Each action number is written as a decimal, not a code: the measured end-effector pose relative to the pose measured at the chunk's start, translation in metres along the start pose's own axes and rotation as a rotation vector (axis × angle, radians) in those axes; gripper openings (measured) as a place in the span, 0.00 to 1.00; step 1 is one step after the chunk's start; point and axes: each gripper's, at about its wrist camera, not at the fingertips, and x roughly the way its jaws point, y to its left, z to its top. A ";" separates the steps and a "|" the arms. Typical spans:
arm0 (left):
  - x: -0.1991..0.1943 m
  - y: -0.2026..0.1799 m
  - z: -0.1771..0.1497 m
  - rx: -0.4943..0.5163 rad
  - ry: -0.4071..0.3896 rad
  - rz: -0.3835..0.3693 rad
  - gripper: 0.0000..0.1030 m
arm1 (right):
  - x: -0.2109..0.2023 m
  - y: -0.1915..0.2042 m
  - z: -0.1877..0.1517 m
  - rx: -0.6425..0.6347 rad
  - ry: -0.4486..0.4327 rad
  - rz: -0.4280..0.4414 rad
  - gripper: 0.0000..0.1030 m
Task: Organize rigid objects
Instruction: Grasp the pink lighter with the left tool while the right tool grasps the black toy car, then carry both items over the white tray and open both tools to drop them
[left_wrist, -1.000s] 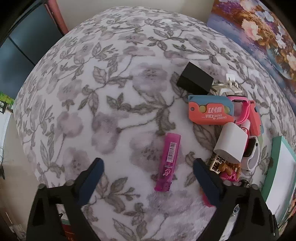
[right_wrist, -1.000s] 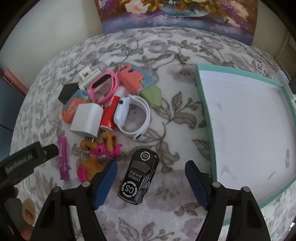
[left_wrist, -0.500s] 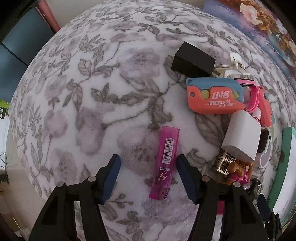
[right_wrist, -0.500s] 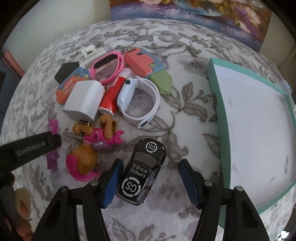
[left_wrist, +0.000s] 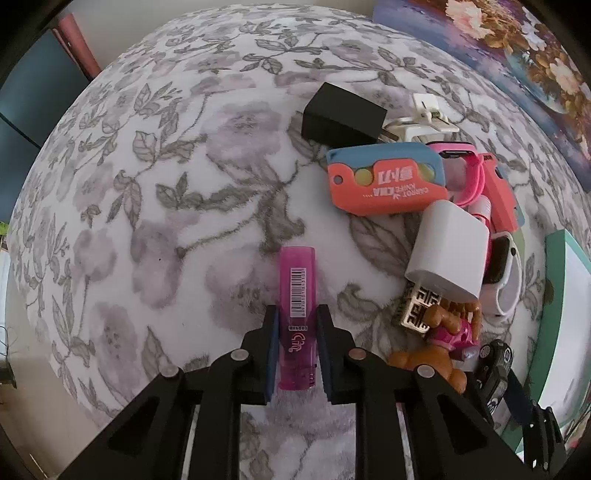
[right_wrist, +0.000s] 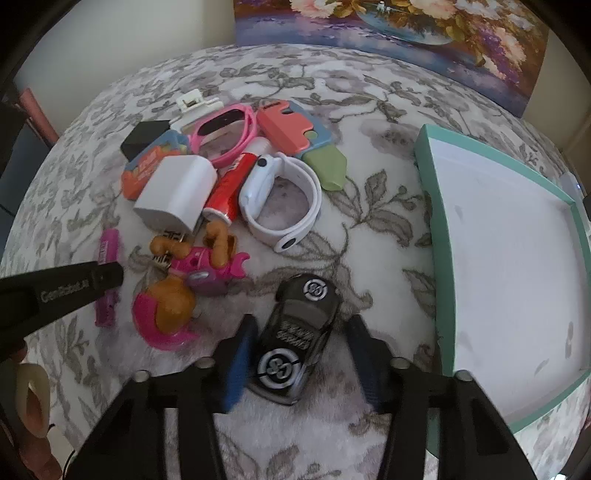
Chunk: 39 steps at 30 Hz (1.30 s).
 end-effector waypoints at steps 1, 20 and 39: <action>-0.001 -0.001 0.000 -0.004 0.000 -0.004 0.20 | 0.000 -0.003 0.000 -0.006 0.001 0.002 0.42; -0.090 -0.013 -0.008 -0.001 -0.207 -0.037 0.20 | -0.063 -0.050 0.022 0.077 -0.136 0.057 0.37; -0.094 -0.178 -0.055 0.324 -0.212 -0.261 0.20 | -0.062 -0.227 0.014 0.449 -0.129 -0.228 0.38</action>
